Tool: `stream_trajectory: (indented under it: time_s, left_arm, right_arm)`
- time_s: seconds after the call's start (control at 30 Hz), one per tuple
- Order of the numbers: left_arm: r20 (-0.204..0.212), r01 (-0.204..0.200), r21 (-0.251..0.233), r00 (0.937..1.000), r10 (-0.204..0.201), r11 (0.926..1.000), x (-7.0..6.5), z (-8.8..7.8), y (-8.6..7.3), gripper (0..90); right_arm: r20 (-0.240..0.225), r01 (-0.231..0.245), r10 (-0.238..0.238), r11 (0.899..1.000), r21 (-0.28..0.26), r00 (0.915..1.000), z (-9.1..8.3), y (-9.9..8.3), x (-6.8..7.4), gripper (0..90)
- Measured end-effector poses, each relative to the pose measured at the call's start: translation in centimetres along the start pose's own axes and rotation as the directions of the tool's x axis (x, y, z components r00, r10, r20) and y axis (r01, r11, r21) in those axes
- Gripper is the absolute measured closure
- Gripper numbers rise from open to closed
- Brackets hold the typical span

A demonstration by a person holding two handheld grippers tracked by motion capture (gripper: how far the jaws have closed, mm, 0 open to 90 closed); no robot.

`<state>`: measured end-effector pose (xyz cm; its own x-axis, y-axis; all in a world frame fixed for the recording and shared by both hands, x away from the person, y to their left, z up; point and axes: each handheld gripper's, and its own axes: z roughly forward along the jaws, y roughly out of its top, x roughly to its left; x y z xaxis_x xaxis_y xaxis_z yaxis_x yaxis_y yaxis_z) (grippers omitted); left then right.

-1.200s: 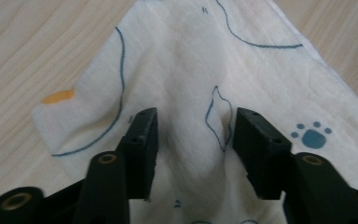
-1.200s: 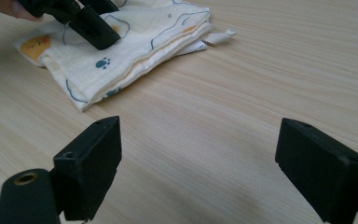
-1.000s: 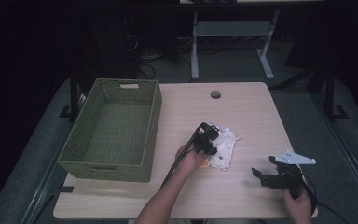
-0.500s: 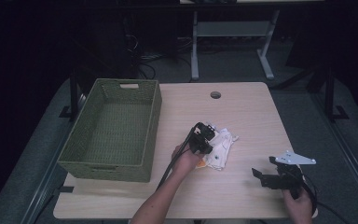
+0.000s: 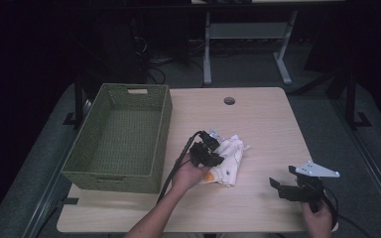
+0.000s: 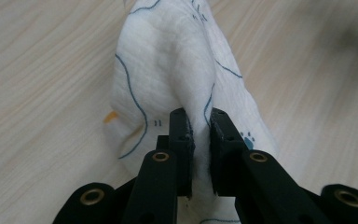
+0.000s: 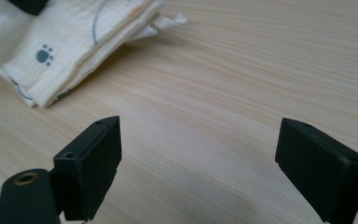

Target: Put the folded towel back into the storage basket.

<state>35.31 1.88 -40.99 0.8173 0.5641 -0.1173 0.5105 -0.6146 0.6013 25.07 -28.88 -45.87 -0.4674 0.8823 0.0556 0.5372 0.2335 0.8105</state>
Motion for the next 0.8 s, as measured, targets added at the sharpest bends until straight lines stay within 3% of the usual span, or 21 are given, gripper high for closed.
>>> stream_trajectory:
  time_s: [0.17, 0.37, 0.8]
  left_arm:
    - [0.003, -0.005, -0.031, 1.0000, 0.005, 0.9995, -0.3, -1.7, -0.2, 82.3]
    - [0.054, 0.044, -0.081, 0.9978, -0.039, 0.9957, 0.2, -3.5, -0.5, 82.4]
    - [0.032, 0.044, -0.116, 0.9987, -0.040, 0.9923, 1.0, -7.1, -0.8, 82.4]
  right_arm:
    - [0.007, -0.003, 0.003, 1.000, 0.000, 1.0000, 0.1, 0.0, 0.2, 13.9]
    - [0.004, 0.009, -0.009, 1.000, 0.008, 1.0000, 0.3, 0.0, 0.4, 13.9]
    - [0.010, 0.005, -0.005, 1.000, -0.002, 0.9999, 0.2, 0.0, 0.5, 13.9]
